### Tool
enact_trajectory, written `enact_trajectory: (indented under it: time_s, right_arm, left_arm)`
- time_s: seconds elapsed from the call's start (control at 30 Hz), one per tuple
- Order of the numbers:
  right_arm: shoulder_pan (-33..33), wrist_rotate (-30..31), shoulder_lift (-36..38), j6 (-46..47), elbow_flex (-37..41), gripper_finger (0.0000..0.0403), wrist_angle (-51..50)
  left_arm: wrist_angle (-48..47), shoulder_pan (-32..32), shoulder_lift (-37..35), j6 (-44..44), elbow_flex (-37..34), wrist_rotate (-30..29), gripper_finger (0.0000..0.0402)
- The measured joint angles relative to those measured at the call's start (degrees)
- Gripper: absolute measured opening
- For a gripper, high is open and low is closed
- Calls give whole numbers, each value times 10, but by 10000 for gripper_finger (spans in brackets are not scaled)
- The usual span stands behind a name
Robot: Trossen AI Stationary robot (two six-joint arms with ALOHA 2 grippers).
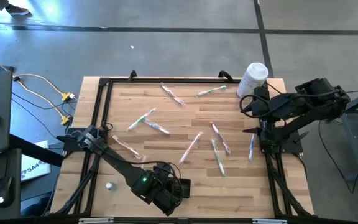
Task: Pick & Place toothbrushing station
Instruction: Put the right blue mouthwash into the black wire organizer
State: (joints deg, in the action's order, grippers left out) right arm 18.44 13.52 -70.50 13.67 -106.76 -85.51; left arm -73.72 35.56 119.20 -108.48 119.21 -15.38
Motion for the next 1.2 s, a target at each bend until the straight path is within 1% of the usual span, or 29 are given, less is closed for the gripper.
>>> enact_trajectory:
  time_s: [0.07,0.13,0.2,0.4,0.7,0.83,1.03,1.1,1.2]
  right_arm:
    - [0,0,0,0,0,331,-1]
    - [0,0,0,-2,0,331,-1]
    - [0,0,0,-3,0,331,-1]
    - [0,0,0,-12,0,331,1]
    - [-1,6,0,-15,0,331,0]
    - [-1,13,0,-15,0,331,-6]
    - [-1,14,1,-15,0,331,-10]
    - [-1,14,1,-15,0,331,-10]
    - [-1,14,1,-15,0,331,-10]
  left_arm:
    - [9,-3,7,0,1,-2,92]
    - [-2,-4,15,4,-1,7,92]
    - [14,-10,19,8,-1,12,92]
    - [17,-19,32,36,0,27,92]
    - [17,-34,30,91,0,27,92]
    - [25,-34,30,125,0,36,92]
    - [36,-33,30,147,0,47,92]
    - [38,-32,30,168,0,60,92]
    - [38,-30,30,183,0,62,92]
